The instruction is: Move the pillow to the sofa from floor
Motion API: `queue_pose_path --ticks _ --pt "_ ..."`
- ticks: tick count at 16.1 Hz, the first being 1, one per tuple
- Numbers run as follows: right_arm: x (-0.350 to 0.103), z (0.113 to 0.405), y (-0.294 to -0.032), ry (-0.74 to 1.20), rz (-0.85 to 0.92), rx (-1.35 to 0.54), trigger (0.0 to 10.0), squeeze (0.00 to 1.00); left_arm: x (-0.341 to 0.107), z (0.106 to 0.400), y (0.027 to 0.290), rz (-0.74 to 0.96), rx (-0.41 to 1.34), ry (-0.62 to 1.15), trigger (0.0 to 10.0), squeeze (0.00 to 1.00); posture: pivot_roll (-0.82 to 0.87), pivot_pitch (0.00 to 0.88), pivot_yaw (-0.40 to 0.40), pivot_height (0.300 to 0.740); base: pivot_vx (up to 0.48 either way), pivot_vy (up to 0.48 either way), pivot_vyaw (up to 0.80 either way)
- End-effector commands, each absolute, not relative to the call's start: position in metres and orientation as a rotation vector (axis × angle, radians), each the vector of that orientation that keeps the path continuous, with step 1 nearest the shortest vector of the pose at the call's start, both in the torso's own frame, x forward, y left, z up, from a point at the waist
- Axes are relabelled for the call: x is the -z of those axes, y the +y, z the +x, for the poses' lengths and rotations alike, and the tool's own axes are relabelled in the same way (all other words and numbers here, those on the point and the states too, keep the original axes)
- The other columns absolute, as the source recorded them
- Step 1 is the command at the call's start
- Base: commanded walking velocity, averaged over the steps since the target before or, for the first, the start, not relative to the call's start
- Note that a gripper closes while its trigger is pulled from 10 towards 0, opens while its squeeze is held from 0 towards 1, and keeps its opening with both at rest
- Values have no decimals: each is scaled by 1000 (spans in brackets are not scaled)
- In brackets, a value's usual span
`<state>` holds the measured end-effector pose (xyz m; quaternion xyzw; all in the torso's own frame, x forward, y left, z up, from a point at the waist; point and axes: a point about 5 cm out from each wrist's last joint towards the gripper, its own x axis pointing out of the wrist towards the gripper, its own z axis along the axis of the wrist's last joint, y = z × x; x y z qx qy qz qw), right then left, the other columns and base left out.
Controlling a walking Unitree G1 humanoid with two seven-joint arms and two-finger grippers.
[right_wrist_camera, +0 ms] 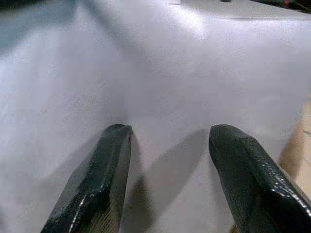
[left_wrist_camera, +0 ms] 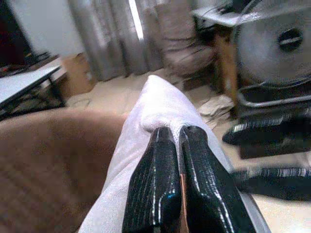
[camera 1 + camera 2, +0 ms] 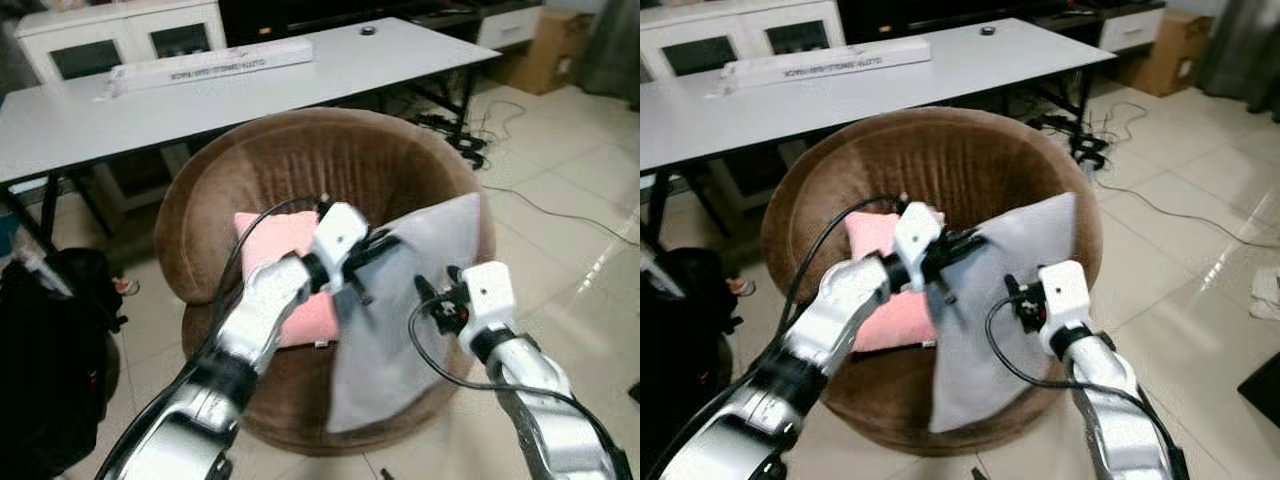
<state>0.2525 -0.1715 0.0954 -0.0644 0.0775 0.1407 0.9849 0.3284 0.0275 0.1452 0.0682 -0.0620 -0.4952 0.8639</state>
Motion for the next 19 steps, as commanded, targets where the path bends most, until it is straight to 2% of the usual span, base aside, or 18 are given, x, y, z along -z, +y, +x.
queue_pose_path --ticks 1,4,7,12,13,16,19 --pt "-101 250 -167 146 -127 -306 10000 0 -166 336 26 117 1038 -228 10000 0 -102 0 122 740 0 0 0" --pt "-105 230 -172 167 -146 -300 10000 0 -164 353 20 144 937 -203 10000 0 -177 0 139 740 0 0 0" --pt "-106 216 -172 200 -168 -316 10000 0 -153 365 28 247 802 -119 10000 0 -234 0 138 740 0 0 0" --pt "-100 199 -146 270 -202 -481 10000 0 -126 379 78 477 474 23 10000 0 -262 43 125 740 0 0 0" --pt "-100 199 -145 272 -202 -482 10000 0 -125 379 81 492 459 27 10000 0 -255 52 124 740 0 0 0" --pt "-101 207 -136 257 -232 -501 10000 0 -122 383 116 626 301 46 10000 0 -233 66 117 740 0 0 0" --pt "-103 206 -131 248 -238 -536 10000 0 -122 384 138 615 237 80 10000 0 -227 60 109 740 0 0 0"
